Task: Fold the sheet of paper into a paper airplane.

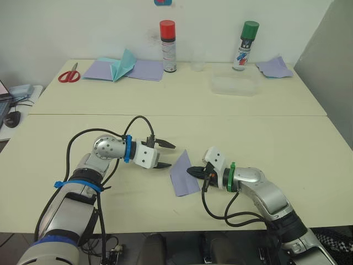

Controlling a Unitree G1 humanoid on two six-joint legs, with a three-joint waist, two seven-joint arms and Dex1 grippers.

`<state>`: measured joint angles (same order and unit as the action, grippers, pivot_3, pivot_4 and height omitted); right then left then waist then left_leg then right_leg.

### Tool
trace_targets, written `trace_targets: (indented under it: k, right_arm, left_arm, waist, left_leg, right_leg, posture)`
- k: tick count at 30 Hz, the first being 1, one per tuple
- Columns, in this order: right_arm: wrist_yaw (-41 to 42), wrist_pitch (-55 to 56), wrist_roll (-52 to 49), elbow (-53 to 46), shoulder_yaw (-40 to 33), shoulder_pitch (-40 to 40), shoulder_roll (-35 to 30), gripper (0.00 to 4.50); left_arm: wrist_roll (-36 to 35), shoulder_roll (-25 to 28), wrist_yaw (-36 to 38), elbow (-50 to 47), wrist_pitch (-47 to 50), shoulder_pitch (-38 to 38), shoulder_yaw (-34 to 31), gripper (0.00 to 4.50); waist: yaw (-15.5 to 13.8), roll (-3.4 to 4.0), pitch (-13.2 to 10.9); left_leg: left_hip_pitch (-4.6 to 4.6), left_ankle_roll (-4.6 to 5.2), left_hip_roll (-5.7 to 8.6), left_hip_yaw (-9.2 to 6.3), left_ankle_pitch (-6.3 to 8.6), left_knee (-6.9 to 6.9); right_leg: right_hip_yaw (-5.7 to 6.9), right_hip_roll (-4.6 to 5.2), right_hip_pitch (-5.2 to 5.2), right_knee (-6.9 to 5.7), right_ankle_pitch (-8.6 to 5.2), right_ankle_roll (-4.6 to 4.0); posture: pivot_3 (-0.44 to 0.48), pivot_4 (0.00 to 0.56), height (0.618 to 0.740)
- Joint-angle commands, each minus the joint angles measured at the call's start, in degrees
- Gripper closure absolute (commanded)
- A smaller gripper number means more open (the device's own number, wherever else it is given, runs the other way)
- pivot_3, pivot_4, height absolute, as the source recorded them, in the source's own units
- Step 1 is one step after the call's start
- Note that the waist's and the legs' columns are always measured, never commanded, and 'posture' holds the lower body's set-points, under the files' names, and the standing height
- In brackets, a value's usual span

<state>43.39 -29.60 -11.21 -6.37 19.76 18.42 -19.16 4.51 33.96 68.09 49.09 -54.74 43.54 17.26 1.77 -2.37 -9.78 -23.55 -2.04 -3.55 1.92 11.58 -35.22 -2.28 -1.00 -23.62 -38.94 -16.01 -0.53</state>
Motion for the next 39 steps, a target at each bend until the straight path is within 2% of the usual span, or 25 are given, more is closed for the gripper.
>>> trace_targets:
  k: [1, 14, 17, 25, 26, 32, 36, 39]
  right_arm:
    - [0.07, 0.04, -0.24, -1.85, -0.57, 0.36, -0.11, 4.5]
    - [0.16, 0.29, 0.01, -1.14, -0.41, 0.6, -0.15, 4.5]
    - [0.13, 0.22, -0.02, -1.25, -0.42, 0.58, -0.15, 4.5]
    - [0.39, -0.16, -0.33, -1.34, -0.56, 0.48, -0.33, 4.5]
    - [0.42, -0.16, -0.34, -1.37, -0.56, 0.47, -0.35, 4.5]
    - [0.37, 0.46, -1.14, -1.96, -1.68, 0.44, -0.14, 4.5]
    - [0.88, 3.53, -2.48, -3.62, -4.33, 0.85, -0.35, 4.5]
    - [0.9, 4.58, -3.2, -5.07, -6.25, 1.07, -0.86, 4.5]
  left_arm:
    - [-0.23, -0.4, -0.92, -0.39, -1.26, 0.5, 0.02, 1.16]
    - [-2.58, -1.84, 0.18, -2.11, -0.42, 0.4, 0.27, 1.16]
    - [-2.42, -1.89, 1.04, -1.97, -1.23, 0.18, 0.65, 1.67]
    - [-3.03, -2.72, 3.06, -1.89, -2.35, 0.36, 1.13, 4.31]
    - [-3.09, -2.74, 3.29, -2.0, -2.38, 0.31, 1.17, 4.47]
    - [-3.35, -1.56, 4.89, -3.83, 0.14, -0.6, 1.2, 4.47]
    - [-3.72, 0.92, 5.27, -9.73, 10.67, -2.06, -0.14, 4.47]
    - [-3.67, 3.71, 5.1, -19.31, 22.16, -5.29, -0.65, 4.47]
  waist:
    - [0.0, 0.0, 0.0]
    - [0.04, 0.0, 0.0]
    - [0.01, 0.0, 0.0]
    - [0.0, 0.0, 0.0]
    - [0.0, 0.0, 0.0]
    - [0.01, 0.0, 0.0]
    - [0.04, 0.0, 0.0]
    - [0.1, 0.01, 0.0]
  left_leg:
    - [0.0, 0.0, 0.0, 0.0, 0.0, -0.02]
    - [-0.17, 0.0, -0.04, -0.09, 0.0, -0.44]
    - [-0.26, 0.01, -0.04, -0.1, 0.01, -0.61]
    - [-0.27, 0.0, -0.03, -0.02, 0.0, -0.83]
    - [-0.27, 0.01, -0.03, -0.02, 0.0, -0.83]
    - [-0.28, 0.01, -0.03, -0.02, 0.0, -0.82]
    - [-0.29, 0.01, -0.03, -0.03, 0.0, -0.83]
    - [-0.28, 0.0, -0.04, -0.03, 0.0, -0.83]
  right_leg:
    - [0.0, 0.0, 0.0, -0.01, 0.0, 0.0]
    - [0.02, -0.03, 0.02, -0.09, 0.05, 0.07]
    - [0.06, -0.03, 0.02, -0.11, 0.11, 0.17]
    - [0.0, -0.02, 0.04, -0.1, 0.26, 0.42]
    - [0.0, -0.02, 0.04, -0.1, 0.27, 0.42]
    - [-0.01, -0.02, 0.04, -0.1, 0.27, 0.42]
    - [-0.01, -0.03, 0.04, -0.1, 0.27, 0.42]
    - [-0.01, -0.03, 0.04, -0.11, 0.27, 0.42]
  posture:
    - [0.0, 0.15, 0.74]
    - [0.0, 0.15, 0.74]
    - [0.0, 0.15, 0.74]
    - [0.0, 0.15, 0.74]
    - [0.0, 0.15, 0.74]
    - [0.0, 0.15, 0.74]
    - [0.0, 0.15, 0.74]
    - [0.0, 0.15, 0.74]
